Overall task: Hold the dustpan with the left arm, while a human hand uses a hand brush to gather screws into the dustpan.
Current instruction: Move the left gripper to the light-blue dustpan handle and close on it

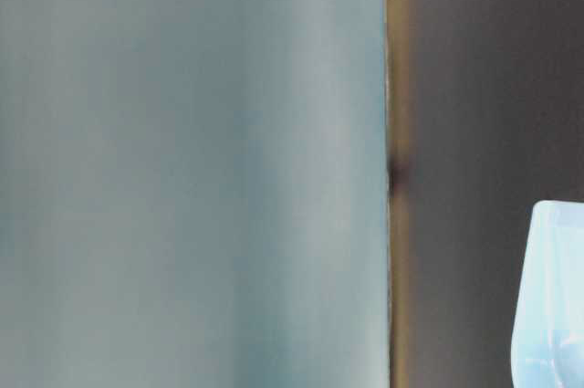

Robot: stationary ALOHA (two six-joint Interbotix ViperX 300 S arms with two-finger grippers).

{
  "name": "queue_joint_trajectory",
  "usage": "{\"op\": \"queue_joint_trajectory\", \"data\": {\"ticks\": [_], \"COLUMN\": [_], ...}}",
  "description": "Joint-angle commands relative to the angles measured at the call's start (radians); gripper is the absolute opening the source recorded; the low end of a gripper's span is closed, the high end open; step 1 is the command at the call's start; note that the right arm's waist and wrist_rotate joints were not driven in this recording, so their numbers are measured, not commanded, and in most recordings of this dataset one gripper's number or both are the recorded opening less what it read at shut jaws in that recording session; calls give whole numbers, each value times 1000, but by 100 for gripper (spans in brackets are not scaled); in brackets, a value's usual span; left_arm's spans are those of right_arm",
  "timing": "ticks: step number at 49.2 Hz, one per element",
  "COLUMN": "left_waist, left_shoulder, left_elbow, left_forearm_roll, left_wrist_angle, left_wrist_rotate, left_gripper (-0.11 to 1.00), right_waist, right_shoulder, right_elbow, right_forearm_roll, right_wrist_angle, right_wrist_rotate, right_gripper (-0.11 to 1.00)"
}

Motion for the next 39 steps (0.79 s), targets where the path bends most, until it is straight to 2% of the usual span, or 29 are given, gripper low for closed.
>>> {"op": "queue_joint_trajectory", "data": {"ticks": [1, 5, 14, 23, 39], "left_waist": [5, 5, 11, 8, -40], "left_shoulder": [54, 112, 206, 287, 472], "left_elbow": [-11, -15, -20, -26, -66], "left_forearm_roll": [40, 40, 40, 40, 41], "left_wrist_angle": [67, 115, 149, 299, 380], "left_wrist_rotate": [-12, -31, -38, -38, -31], "left_gripper": [6, 0, 0, 0, 0], "right_waist": [0, 0, 0, 0, 0], "right_shoulder": [8, 2, -26, -67, -196], "right_elbow": [-6, 8, 28, 74, 167], "right_forearm_roll": [0, 2, 2, 0, 2], "right_wrist_angle": [-5, 12, 115, 230, 259], "right_wrist_rotate": [0, 0, 0, 2, 2], "right_gripper": [4, 0, 0, 0, 0]}}
